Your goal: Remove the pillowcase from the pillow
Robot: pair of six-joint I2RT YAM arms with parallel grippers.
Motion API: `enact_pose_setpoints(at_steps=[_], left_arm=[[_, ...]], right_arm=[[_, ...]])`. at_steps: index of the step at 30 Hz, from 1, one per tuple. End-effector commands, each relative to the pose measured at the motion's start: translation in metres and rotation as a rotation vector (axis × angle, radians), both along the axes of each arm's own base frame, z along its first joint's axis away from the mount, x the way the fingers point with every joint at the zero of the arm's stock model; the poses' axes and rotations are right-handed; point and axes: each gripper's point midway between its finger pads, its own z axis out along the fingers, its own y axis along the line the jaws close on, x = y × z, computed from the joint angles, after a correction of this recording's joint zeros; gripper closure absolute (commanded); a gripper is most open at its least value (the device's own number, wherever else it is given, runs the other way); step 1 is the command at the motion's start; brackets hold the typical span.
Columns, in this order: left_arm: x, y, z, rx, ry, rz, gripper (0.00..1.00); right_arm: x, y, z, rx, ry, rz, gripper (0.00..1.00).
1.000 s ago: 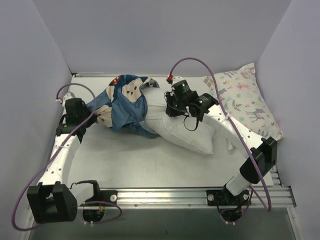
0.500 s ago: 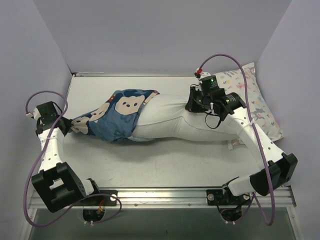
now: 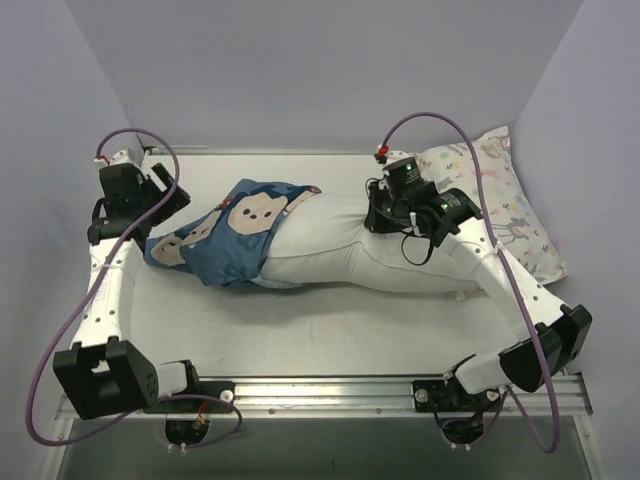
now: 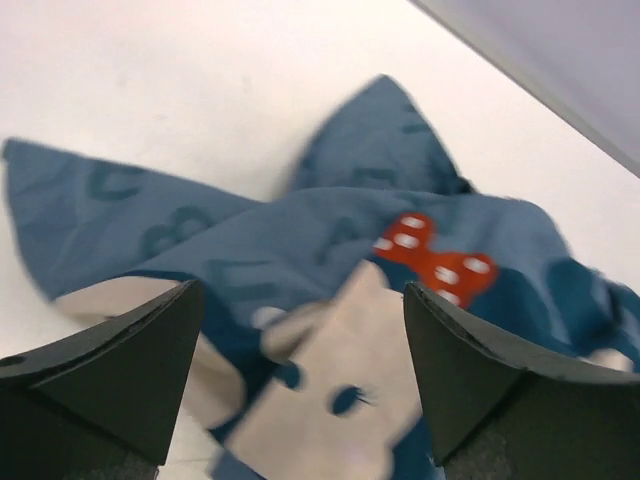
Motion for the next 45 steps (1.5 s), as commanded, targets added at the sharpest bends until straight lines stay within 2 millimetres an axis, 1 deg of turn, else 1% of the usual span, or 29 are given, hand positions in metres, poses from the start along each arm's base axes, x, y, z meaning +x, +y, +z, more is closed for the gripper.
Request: enact_pose_setpoints(at_steps=[1, 2, 3, 4, 6, 7, 9, 10, 12, 15, 16, 19, 20, 21, 22, 23, 24, 26, 27, 29, 30, 32, 33, 35, 37, 38, 39, 41, 45], left_arm=[[-0.007, -0.042, 0.071, 0.104, -0.165, -0.203, 0.10], [-0.011, -0.055, 0.078, 0.115, -0.183, -0.249, 0.08], [-0.021, -0.083, 0.084, 0.134, -0.194, -0.343, 0.07], [-0.027, -0.099, 0.088, 0.147, -0.203, -0.387, 0.07], [-0.045, -0.136, 0.087, 0.192, -0.200, -0.480, 0.06], [-0.052, -0.148, 0.079, 0.207, -0.179, -0.506, 0.06], [-0.062, -0.158, 0.074, 0.252, -0.173, -0.515, 0.05], [-0.071, -0.175, 0.069, 0.266, -0.168, -0.560, 0.05], [-0.075, -0.181, 0.055, 0.306, -0.143, -0.570, 0.05], [-0.069, -0.167, 0.034, 0.394, -0.076, -0.501, 0.07], [-0.065, -0.153, 0.033, 0.446, -0.059, -0.428, 0.09], [-0.055, -0.129, 0.033, 0.538, -0.017, -0.313, 0.36], [-0.051, -0.119, 0.034, 0.549, -0.006, -0.275, 0.57], [-0.044, -0.112, 0.036, 0.553, 0.002, -0.243, 0.70], [-0.039, -0.103, 0.038, 0.549, 0.007, -0.213, 0.80], [-0.035, -0.097, 0.038, 0.529, 0.012, -0.202, 0.88], [-0.025, -0.067, 0.039, 0.512, 0.030, -0.120, 1.00], [-0.018, -0.038, 0.037, 0.492, 0.043, -0.046, 1.00], [-0.013, -0.015, 0.034, 0.473, 0.051, 0.012, 1.00], [-0.009, 0.010, 0.023, 0.461, 0.083, 0.086, 1.00], [-0.011, 0.038, 0.016, 0.434, 0.103, 0.154, 1.00], [-0.006, 0.047, -0.006, 0.345, 0.130, 0.142, 1.00], [-0.002, 0.051, -0.024, 0.292, 0.165, 0.154, 1.00], [0.003, 0.046, -0.049, 0.224, 0.204, 0.113, 1.00], [0.007, 0.040, -0.080, 0.179, 0.273, 0.094, 1.00], [0.007, 0.038, -0.102, 0.144, 0.322, 0.093, 1.00], [0.006, 0.037, -0.112, 0.126, 0.348, 0.091, 1.00], [0.003, 0.041, -0.130, 0.107, 0.394, 0.105, 1.00], [0.002, 0.048, -0.132, 0.098, 0.400, 0.125, 1.00]], right_arm=[[0.018, 0.025, 0.037, 0.066, -0.121, 0.008, 1.00], [0.016, 0.030, 0.035, 0.065, -0.115, 0.017, 1.00], [0.016, 0.032, 0.034, 0.065, -0.112, 0.020, 1.00], [0.018, 0.035, 0.031, 0.062, -0.105, 0.024, 1.00], [0.020, 0.037, 0.032, 0.048, -0.115, 0.013, 1.00], [0.020, 0.040, 0.030, 0.044, -0.112, 0.014, 1.00], [0.020, 0.042, 0.032, 0.040, -0.119, 0.014, 1.00], [0.021, 0.044, 0.031, 0.038, -0.119, 0.014, 1.00], [0.020, 0.046, 0.032, 0.033, -0.117, 0.016, 1.00], [0.019, 0.046, 0.032, 0.027, -0.118, 0.014, 1.00], [0.017, 0.045, 0.033, 0.024, -0.122, 0.013, 1.00], [0.013, 0.039, 0.032, 0.011, -0.126, 0.005, 1.00], [0.012, 0.037, 0.032, 0.010, -0.127, 0.000, 1.00], [0.009, 0.034, 0.036, 0.016, -0.139, -0.004, 1.00], [0.009, 0.029, 0.032, 0.002, -0.138, -0.023, 1.00], [0.007, 0.026, 0.033, 0.000, -0.143, -0.031, 1.00], [0.005, 0.022, 0.038, 0.003, -0.156, -0.039, 1.00], [0.004, 0.012, 0.035, -0.007, -0.160, -0.070, 1.00], [0.002, 0.007, 0.038, -0.002, -0.166, -0.079, 1.00], [0.004, -0.002, 0.039, 0.008, -0.167, -0.112, 1.00], [0.004, -0.006, 0.043, 0.016, -0.174, -0.122, 1.00], [0.003, -0.010, 0.042, 0.018, -0.170, -0.130, 1.00], [0.005, -0.014, 0.042, 0.014, -0.172, -0.140, 1.00], [0.005, -0.016, 0.041, 0.014, -0.171, -0.147, 1.00], [0.006, -0.019, 0.040, 0.013, -0.170, -0.160, 1.00], [0.006, -0.020, 0.042, 0.015, -0.175, -0.168, 1.00], [0.007, -0.023, 0.045, 0.027, -0.183, -0.181, 1.00], [0.007, -0.026, 0.052, 0.041, -0.202, -0.190, 1.00], [0.006, -0.044, 0.074, 0.081, -0.247, -0.227, 1.00]])
